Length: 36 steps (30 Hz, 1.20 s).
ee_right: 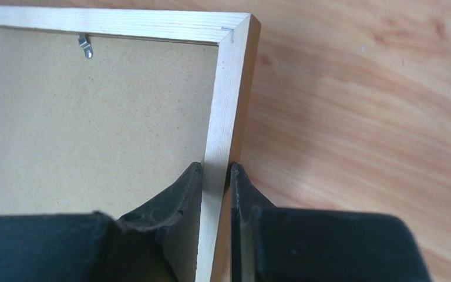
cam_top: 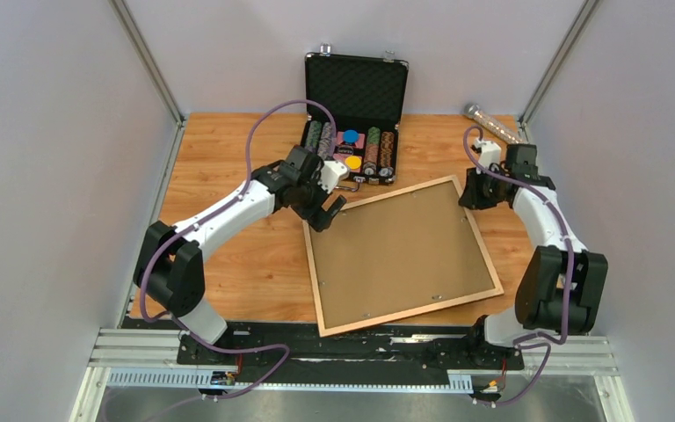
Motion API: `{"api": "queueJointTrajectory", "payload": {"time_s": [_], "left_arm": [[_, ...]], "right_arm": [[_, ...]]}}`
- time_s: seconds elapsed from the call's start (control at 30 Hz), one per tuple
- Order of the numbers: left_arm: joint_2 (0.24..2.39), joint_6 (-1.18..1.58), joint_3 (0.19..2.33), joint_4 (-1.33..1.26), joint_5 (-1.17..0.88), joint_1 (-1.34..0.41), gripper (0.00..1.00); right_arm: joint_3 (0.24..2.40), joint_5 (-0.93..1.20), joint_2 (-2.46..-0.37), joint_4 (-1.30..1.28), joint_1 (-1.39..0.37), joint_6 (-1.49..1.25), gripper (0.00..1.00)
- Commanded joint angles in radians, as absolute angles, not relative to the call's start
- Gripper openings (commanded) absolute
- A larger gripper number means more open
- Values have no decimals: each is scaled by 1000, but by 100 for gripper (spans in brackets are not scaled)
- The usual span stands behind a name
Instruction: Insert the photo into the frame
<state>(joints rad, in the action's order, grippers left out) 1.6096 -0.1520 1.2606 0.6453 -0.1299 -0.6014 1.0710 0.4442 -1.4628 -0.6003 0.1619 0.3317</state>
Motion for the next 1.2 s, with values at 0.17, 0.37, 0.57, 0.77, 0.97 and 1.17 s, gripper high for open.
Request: {"api": "queueJointTrajectory", "payload": {"time_s": [0.17, 0.37, 0.57, 0.77, 0.97, 1.17], "left_arm": [[1627, -179, 1324, 642, -150, -511, 100], [1689, -207, 1335, 628, -165, -464, 100], [1798, -219, 1376, 620, -181, -456, 100], [1855, -217, 1410, 607, -199, -449, 97], [1907, -220, 1458, 609, -206, -438, 94], [1933, -192, 1478, 609, -241, -412, 87]], "right_arm": [[1433, 487, -1688, -547, 40, 379, 0], [1621, 503, -1853, -551, -47, 431, 0], [1832, 540, -2035, -554, -107, 496, 0], [2064, 594, -2194, -621, -143, 537, 0], [2165, 641, -2269, -624, -179, 567, 0], [2260, 647, -2343, -623, -218, 570, 0]]}}
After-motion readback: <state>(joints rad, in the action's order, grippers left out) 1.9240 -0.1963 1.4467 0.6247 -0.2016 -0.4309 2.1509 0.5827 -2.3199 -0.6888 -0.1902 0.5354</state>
